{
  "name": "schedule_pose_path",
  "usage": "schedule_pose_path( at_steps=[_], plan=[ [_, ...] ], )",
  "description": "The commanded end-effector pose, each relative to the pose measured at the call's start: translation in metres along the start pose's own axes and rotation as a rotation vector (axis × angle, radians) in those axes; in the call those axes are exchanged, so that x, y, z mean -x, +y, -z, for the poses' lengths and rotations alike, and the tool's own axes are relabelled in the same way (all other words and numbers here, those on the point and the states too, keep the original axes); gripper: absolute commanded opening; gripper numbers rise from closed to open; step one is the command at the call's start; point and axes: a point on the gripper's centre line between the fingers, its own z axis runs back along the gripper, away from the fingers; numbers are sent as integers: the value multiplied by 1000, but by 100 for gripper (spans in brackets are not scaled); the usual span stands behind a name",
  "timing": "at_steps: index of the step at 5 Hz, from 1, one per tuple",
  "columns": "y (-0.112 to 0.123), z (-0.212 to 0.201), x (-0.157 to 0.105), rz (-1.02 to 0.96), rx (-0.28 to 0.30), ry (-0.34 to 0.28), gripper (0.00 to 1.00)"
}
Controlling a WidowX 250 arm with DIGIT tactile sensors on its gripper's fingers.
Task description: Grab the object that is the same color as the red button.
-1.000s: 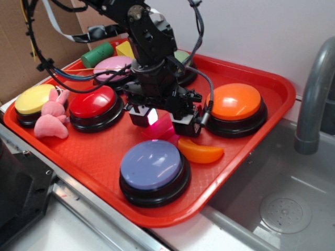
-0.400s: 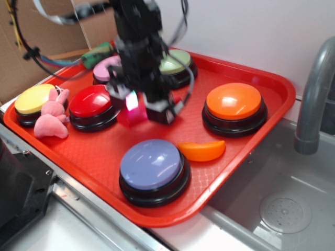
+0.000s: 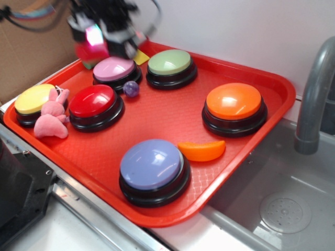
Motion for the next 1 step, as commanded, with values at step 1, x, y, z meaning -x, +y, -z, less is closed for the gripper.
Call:
schedule_pose_path(
  at_steps=[1],
  plan=[
    [24,-40,1,-68,5,-85,9]
  ],
)
